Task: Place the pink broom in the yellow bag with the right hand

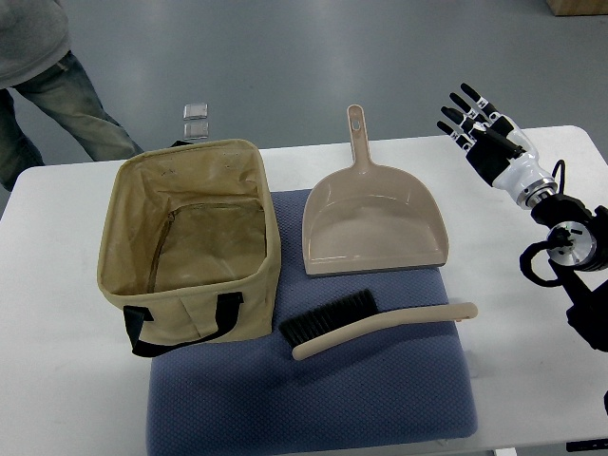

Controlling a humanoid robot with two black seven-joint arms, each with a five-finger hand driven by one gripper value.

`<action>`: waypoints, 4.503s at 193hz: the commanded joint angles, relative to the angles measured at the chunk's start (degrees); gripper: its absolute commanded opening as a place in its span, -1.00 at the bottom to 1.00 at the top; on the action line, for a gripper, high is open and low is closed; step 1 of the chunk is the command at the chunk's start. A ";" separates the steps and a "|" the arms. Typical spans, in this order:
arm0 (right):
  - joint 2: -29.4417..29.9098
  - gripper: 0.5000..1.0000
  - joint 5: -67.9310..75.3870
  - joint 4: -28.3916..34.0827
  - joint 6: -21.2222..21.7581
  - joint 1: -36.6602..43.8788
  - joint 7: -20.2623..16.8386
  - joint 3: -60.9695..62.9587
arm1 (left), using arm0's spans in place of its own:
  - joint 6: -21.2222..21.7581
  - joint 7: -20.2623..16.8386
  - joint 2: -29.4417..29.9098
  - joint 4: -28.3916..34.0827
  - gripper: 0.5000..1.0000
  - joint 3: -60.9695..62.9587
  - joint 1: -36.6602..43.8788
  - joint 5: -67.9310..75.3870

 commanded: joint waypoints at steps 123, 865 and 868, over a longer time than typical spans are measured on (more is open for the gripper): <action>0.00 0.71 -0.09 0.00 2.67 -0.15 -0.35 0.00 | 0.00 -0.09 0.00 -0.44 1.00 0.17 0.09 0.09; -33.22 0.22 -50.63 37.88 -15.43 16.02 8.26 -67.24 | 0.00 -0.09 0.00 -0.53 1.00 0.17 0.09 0.09; -33.22 0.21 -50.63 37.88 -15.61 16.02 8.17 -67.50 | 0.00 -0.09 0.00 -0.53 1.00 0.08 0.09 0.09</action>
